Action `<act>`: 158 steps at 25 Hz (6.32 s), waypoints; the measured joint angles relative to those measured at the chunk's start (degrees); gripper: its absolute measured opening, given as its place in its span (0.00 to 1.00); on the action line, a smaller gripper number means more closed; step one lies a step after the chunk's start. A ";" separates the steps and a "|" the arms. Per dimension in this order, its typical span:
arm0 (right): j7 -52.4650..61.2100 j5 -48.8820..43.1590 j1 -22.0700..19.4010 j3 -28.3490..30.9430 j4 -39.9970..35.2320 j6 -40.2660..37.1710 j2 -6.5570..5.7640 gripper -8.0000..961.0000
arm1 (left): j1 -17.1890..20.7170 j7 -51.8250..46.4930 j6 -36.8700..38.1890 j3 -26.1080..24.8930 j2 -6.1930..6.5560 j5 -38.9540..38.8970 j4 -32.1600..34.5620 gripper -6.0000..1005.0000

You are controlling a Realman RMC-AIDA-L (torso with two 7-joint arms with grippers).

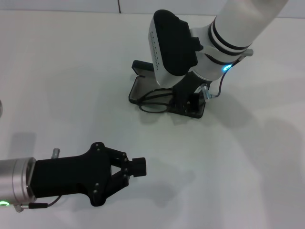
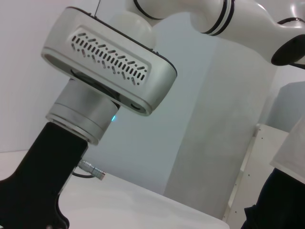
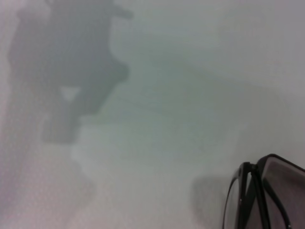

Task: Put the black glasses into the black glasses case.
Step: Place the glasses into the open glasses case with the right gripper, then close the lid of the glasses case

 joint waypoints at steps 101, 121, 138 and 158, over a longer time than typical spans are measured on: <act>15.76 -5.31 -9.45 13.51 -9.15 -3.24 0.01 0.11 | 0.50 0.70 0.18 0.09 -0.53 0.11 -0.79 0.06; 17.01 -8.27 -30.94 19.66 -42.69 -6.49 -0.25 0.14 | -0.17 0.17 0.42 -0.50 -0.45 -4.39 -0.71 0.06; 2.80 19.04 -61.00 40.33 -53.22 -15.32 -0.80 0.14 | -12.20 -2.88 -5.76 -0.55 2.30 -12.21 0.01 0.06; -15.84 19.11 -45.97 54.83 -12.11 -22.17 -1.36 0.14 | -16.98 -0.46 -21.02 0.03 0.38 -11.50 2.94 0.06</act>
